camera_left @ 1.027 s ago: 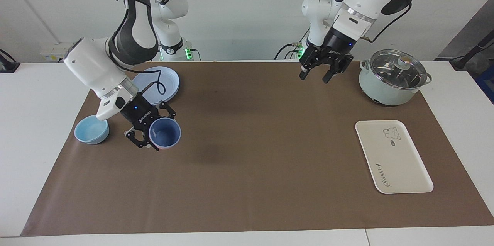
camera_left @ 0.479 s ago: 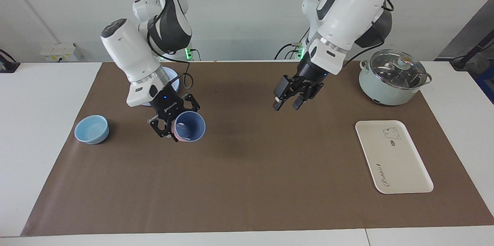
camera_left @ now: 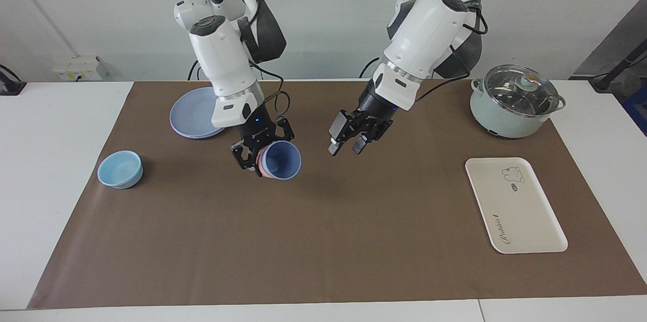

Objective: Place cup on tray

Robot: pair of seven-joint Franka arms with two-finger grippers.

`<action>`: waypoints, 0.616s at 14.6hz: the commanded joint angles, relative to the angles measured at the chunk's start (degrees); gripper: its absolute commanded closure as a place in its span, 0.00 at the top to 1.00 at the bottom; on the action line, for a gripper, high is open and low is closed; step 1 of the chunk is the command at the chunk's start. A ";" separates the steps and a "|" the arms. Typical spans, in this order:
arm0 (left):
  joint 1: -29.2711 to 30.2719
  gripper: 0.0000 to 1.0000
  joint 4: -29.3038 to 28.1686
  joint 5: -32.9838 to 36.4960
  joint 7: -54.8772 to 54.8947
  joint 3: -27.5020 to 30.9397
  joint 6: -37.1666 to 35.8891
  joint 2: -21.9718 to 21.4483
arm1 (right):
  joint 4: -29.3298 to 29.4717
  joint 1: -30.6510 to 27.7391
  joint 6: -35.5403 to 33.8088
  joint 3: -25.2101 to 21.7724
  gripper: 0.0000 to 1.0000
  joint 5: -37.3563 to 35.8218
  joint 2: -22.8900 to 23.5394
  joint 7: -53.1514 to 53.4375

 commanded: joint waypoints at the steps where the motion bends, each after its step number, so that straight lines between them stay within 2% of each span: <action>1: -1.15 0.66 0.97 0.49 -0.47 1.15 0.17 1.86 | -1.14 -0.42 1.25 -0.07 0.00 -1.78 -0.80 1.21; 5: -0.36 0.62 -0.70 4.27 -0.02 1.15 -0.63 2.30 | -1.05 -0.42 1.34 -0.07 0.00 -1.87 -0.80 1.21; 7: -1.15 0.60 0.00 4.27 -0.37 1.24 0.77 5.80 | -1.05 -0.51 1.43 -0.07 0.00 -1.87 -0.80 1.12; 9: -1.06 0.59 0.18 4.18 -0.20 1.06 -0.19 5.82 | -1.05 -0.51 1.42 -0.07 0.00 -1.87 -0.80 1.03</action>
